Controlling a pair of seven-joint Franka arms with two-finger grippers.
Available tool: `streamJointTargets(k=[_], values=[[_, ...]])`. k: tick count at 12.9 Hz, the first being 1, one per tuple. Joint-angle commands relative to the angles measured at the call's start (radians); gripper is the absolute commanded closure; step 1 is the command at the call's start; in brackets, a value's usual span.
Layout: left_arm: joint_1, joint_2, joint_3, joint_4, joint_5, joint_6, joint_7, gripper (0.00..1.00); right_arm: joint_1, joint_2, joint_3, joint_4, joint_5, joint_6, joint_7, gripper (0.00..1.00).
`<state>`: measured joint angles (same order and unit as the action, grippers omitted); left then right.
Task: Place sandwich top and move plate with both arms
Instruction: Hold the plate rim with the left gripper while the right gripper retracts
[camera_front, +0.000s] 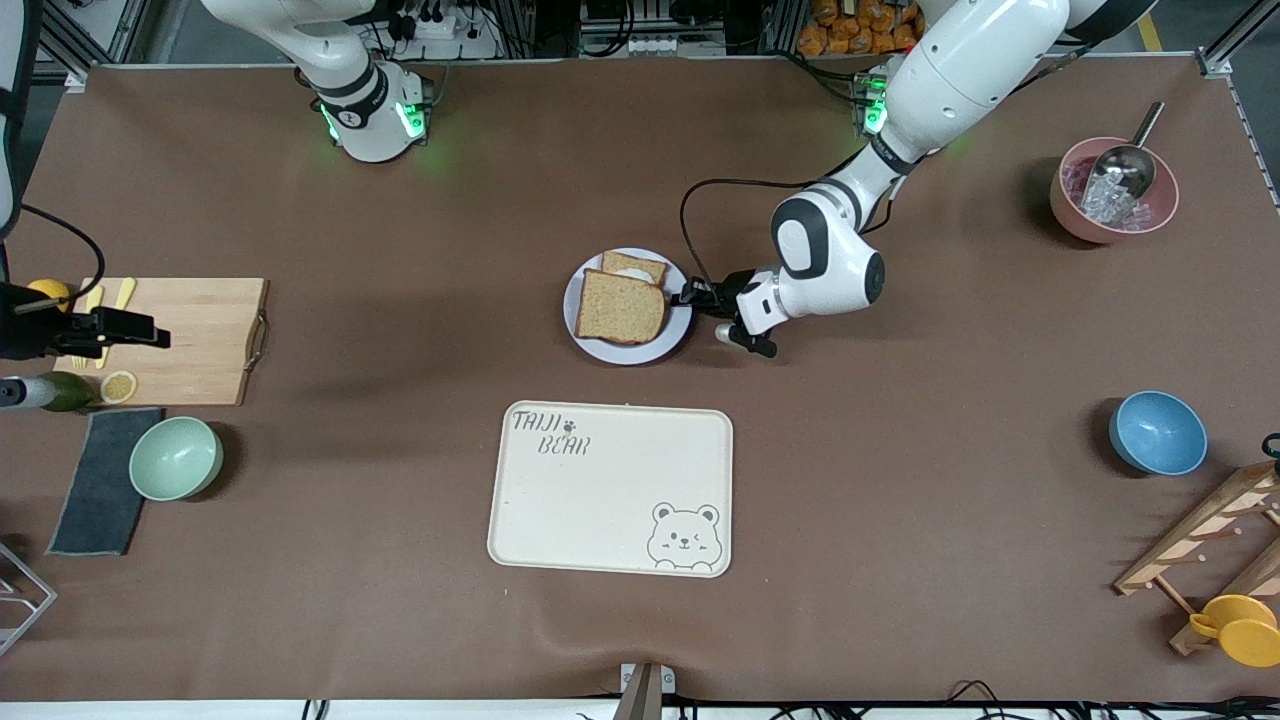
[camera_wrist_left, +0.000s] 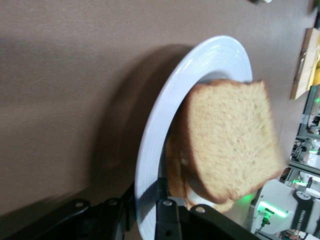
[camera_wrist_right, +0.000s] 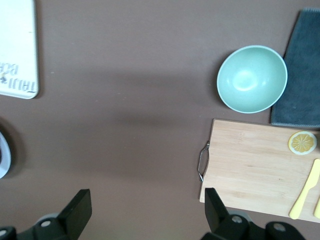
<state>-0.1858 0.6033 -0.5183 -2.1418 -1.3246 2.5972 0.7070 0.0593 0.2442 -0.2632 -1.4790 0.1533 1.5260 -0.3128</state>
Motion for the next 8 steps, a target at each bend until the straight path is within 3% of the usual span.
streamJointTargets(k=[1, 3, 4, 8], values=[[-0.021, 0.006, 0.003, 0.002, -0.038, 0.026, 0.023, 1.0, -0.068, -0.127, 0.114, -0.006, -0.035, -0.072, 0.194, 0.0], [-0.014, -0.005, 0.003, 0.003, -0.038, 0.026, 0.023, 1.0, -0.119, -0.179, 0.224, -0.006, -0.058, -0.111, 0.382, 0.0], [-0.006, -0.013, 0.001, 0.003, -0.039, 0.026, 0.023, 1.0, -0.125, -0.212, 0.251, -0.01, -0.087, -0.116, 0.424, 0.0], [-0.003, -0.048, -0.002, 0.01, -0.136, 0.023, 0.031, 1.0, -0.131, -0.278, 0.249, -0.009, -0.092, -0.125, 0.419, 0.0]])
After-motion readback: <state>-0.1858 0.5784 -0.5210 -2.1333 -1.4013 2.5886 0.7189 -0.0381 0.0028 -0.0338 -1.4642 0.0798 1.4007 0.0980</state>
